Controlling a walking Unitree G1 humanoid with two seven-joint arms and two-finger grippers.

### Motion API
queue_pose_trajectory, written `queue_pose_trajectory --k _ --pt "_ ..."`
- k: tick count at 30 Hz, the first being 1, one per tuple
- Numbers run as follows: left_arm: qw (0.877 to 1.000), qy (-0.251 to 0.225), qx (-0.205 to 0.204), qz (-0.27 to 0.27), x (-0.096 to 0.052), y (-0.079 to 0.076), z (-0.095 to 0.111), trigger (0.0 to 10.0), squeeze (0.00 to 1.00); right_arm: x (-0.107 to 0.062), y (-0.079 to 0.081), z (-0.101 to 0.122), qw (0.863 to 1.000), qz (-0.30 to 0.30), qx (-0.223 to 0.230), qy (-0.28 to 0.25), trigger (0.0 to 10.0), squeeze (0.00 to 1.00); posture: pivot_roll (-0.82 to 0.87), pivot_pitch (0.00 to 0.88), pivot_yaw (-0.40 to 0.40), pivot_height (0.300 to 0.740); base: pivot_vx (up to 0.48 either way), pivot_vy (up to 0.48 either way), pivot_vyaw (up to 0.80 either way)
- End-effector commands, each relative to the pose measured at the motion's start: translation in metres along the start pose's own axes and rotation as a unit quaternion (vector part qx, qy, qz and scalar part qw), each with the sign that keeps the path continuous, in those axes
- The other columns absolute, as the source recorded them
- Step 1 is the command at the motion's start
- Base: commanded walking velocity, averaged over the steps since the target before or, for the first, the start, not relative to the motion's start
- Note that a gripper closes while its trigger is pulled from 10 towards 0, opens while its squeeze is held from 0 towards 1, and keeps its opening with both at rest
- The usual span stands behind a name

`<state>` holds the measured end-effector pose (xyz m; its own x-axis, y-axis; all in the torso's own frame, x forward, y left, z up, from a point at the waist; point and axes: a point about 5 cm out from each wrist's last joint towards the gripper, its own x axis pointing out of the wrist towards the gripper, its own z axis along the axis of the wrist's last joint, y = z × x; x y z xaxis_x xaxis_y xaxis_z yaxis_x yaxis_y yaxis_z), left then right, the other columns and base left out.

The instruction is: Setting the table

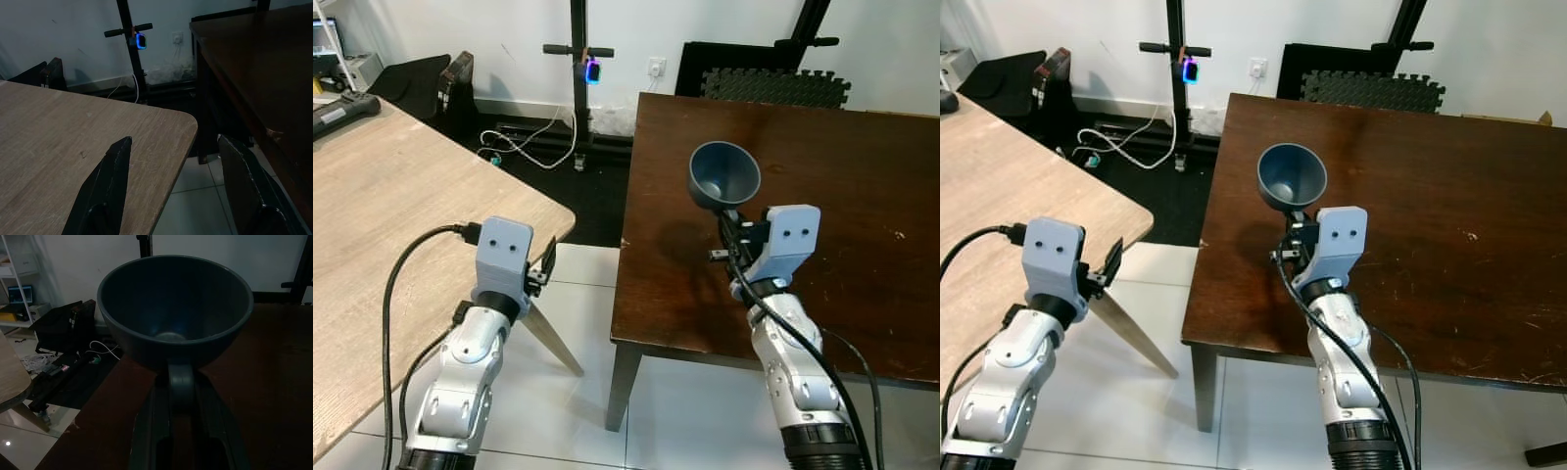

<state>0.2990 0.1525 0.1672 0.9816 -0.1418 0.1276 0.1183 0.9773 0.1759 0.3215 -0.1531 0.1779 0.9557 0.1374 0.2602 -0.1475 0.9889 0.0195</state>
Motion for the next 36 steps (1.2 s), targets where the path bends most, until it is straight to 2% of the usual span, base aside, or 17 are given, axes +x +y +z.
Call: queue_pose_trajectory --k 1,36 --pt "1.000 0.010 -0.003 0.000 -0.0024 -0.0016 -0.0052 10.0 0.00 -0.0012 -0.0005 -0.0022 1.000 -0.002 0.000 0.001 10.0 0.00 0.04 0.087 0.055 0.740 0.000 0.000 0.00" --pt "1.000 0.006 -0.004 0.001 -0.0008 -0.0012 -0.0035 10.0 0.00 -0.0002 0.0016 -0.0025 1.000 0.000 0.002 0.001 10.0 0.00 0.05 0.087 0.056 0.740 0.000 0.000 0.00"
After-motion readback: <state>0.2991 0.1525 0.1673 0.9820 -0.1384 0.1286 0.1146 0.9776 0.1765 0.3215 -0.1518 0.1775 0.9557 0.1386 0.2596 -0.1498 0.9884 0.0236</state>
